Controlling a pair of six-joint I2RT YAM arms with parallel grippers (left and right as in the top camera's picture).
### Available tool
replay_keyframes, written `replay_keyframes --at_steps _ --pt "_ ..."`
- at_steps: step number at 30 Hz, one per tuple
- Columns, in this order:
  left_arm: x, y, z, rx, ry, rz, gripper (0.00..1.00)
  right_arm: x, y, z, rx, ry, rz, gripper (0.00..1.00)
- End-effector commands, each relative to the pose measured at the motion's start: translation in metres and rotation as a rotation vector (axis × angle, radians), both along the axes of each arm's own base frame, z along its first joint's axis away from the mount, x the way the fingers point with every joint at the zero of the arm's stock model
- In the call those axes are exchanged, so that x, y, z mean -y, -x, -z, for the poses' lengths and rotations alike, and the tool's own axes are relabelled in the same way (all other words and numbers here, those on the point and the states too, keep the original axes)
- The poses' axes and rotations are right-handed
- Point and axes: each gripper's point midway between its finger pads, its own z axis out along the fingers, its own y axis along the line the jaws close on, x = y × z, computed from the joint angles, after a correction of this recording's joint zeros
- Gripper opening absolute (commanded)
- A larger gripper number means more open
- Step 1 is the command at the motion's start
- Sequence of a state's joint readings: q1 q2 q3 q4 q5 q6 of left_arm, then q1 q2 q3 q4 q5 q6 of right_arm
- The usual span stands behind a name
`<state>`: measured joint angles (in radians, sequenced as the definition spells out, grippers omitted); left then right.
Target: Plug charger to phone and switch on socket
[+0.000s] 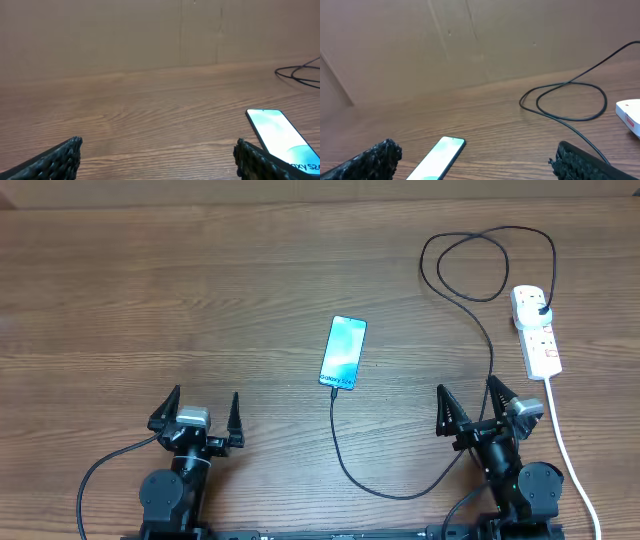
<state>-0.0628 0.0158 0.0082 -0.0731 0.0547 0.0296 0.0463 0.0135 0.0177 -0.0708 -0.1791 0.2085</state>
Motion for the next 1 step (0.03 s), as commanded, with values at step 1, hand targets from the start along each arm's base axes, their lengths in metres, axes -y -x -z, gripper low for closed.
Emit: replay_keyframes --at_steps 1 --pt "-0.0041 0.0000 -0.0002 0.007 -0.016 -0.019 1.00 -0.0013 0.0003 0.0013 0.007 0.007 -0.006 1.00"
